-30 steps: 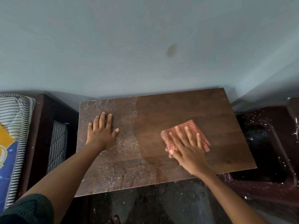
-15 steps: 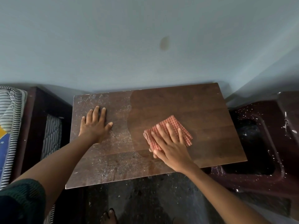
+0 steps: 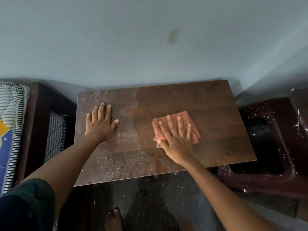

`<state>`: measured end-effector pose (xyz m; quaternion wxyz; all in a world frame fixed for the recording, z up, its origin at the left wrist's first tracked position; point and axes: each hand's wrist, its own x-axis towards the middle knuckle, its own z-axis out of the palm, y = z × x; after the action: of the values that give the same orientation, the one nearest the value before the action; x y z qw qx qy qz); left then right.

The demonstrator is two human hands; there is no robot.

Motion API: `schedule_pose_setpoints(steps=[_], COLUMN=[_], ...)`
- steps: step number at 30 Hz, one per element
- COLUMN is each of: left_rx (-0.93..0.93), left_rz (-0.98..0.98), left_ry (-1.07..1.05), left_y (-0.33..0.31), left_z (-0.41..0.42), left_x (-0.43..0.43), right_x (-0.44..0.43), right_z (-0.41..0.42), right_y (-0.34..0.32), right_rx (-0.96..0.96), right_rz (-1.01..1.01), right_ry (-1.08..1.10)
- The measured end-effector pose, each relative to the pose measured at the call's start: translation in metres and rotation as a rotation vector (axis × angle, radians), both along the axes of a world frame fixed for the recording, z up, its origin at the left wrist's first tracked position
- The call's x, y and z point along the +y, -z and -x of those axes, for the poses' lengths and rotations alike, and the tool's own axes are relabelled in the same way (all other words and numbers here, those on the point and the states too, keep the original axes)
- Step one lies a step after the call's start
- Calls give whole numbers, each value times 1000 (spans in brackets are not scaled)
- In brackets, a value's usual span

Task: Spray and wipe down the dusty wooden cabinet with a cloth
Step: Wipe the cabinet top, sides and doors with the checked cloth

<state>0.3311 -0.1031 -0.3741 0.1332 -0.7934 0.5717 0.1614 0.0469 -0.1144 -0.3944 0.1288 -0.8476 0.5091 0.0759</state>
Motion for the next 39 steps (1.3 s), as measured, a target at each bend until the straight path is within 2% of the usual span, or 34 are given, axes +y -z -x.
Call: schedule_pose_setpoints(steps=[4, 8, 12, 17, 21, 24, 30, 34, 39], left_rx=[10, 17, 14, 27, 27, 66, 77, 76, 177], left_rz=[20, 30, 38, 51, 62, 150, 333, 346, 360], left_ry=[2, 3, 4, -5, -2, 14, 6, -105, -319], left_y=[0, 0, 0, 1, 1, -2, -4, 4, 11], left_z=[-2, -2, 0, 0, -1, -4, -25, -43, -56], left_x=[1, 3, 4, 5, 6, 11, 60, 89, 103], right_x=[54, 84, 63, 35, 36, 64, 111, 99, 91], right_z=[-3, 56, 103, 52, -20, -46, 4, 26, -10], right_y=[-3, 0, -2, 0, -2, -5, -1, -1, -1], right_rx=[-65, 27, 77, 28, -7, -32, -11, 13, -25], right_rz=[41, 74, 32, 39, 8, 26, 81, 69, 35], right_ry=[-202, -329, -158, 142, 33, -89, -278, -197, 37])
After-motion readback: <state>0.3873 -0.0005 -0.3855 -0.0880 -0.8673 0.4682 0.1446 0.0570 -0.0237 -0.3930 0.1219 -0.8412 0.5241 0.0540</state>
